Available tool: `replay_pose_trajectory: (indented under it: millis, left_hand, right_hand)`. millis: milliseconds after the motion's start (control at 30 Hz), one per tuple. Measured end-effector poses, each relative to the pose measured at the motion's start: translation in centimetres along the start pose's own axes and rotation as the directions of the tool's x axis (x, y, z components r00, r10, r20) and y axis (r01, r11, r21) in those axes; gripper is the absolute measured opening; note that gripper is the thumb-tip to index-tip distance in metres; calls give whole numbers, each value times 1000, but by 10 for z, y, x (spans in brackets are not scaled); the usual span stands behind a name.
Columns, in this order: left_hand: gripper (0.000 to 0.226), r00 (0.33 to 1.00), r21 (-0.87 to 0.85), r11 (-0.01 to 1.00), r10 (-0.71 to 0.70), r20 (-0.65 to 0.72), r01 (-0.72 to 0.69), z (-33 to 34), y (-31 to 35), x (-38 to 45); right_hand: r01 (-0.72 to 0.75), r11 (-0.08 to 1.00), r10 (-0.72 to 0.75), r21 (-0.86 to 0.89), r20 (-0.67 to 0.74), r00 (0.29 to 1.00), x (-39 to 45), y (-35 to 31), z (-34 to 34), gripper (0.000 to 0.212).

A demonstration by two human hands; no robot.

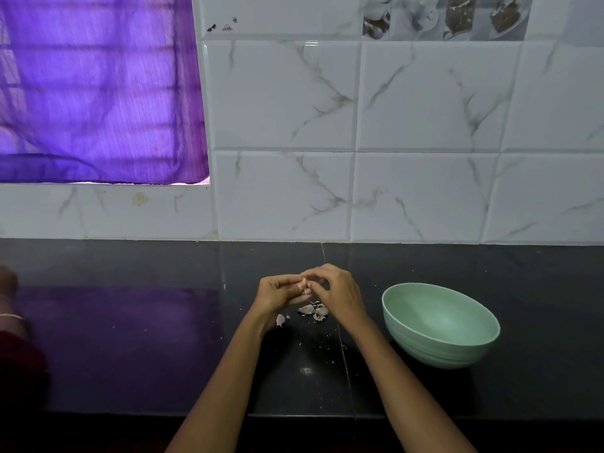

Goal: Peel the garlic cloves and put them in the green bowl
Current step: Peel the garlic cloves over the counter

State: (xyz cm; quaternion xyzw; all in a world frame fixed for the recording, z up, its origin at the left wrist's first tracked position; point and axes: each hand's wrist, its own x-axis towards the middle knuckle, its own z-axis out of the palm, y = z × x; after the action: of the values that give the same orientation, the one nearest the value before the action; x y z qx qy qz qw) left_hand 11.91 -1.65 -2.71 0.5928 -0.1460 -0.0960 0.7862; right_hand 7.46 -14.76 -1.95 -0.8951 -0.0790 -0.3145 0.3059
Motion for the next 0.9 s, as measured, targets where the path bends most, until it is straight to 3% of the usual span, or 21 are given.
replay_pose_trajectory:
  millis: [233, 367, 600, 800, 900]
  left_hand:
    - [17, 986, -130, 979, -147, 83, 157, -3, 10, -5]
    - [17, 978, -109, 974, -188, 88, 197, -3, 12, -7]
    - [18, 974, 10, 979, -204, 103, 204, 0, 13, -11]
    - [25, 981, -48, 982, -178, 71, 182, -2, 12, -10]
    - [23, 986, -90, 982, -161, 44, 165, -2, 12, -9]
  right_hand:
    - [93, 996, -94, -13, -85, 992, 0, 1, 0, 8]
    - [73, 997, -73, -36, 3, 997, -1, 0, -1, 8]
    - [27, 998, -22, -65, 75, 997, 0, 1, -4, 7]
    - [17, 996, -3, -91, 153, 988, 1, 3, 1, 9]
    - [-21, 999, 25, -34, 113, 993, 2, 4, 1, 8]
